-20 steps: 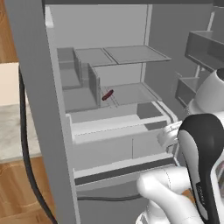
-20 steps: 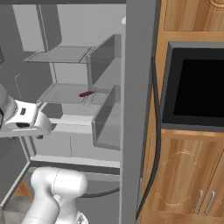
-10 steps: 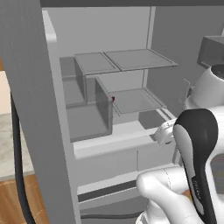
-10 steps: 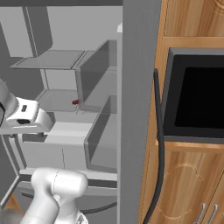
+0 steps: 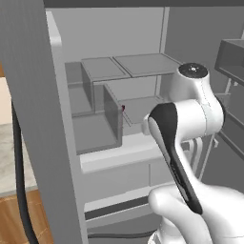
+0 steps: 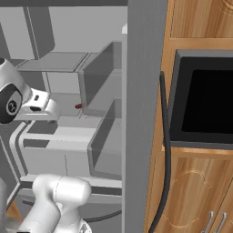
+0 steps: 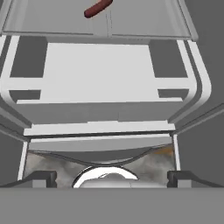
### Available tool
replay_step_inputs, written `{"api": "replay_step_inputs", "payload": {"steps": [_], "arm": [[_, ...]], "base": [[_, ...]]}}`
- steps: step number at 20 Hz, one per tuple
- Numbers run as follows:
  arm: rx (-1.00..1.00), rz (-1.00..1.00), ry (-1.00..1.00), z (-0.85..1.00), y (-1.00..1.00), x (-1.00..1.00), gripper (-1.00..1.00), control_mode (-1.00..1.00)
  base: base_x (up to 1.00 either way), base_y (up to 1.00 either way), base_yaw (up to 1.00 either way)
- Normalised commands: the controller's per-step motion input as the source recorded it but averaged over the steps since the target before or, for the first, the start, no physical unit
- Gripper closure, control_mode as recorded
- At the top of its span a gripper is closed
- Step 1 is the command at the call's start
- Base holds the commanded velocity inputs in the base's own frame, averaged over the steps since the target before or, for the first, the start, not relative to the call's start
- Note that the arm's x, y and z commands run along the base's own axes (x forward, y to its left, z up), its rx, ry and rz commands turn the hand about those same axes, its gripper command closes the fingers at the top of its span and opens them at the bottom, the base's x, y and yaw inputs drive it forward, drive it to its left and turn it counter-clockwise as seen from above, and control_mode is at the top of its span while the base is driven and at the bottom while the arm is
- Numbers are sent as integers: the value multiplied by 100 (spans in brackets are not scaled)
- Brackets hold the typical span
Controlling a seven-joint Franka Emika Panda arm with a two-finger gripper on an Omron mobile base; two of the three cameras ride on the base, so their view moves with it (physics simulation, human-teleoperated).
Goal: Move the hot dog bun to the plate on the dining table and place the condiment next to that plate. Then navigate to the fridge and take the sausage and place it on the plate as well.
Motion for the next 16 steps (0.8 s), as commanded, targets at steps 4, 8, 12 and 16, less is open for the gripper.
{"api": "replay_step_inputs", "payload": {"steps": [4, 8, 12, 16], "arm": [[0, -4, -19, -34, 10, 65, -100, -100], [0, -1, -20, -19, 18, 62, -100, -100], [8, -4, -5, 0, 20, 79, -100, -100], [9, -6, 1, 0, 9, 72, -100, -100]], "base": [[0, 0, 0], [0, 0, 0], [0, 0, 0], [0, 0, 0]]}}
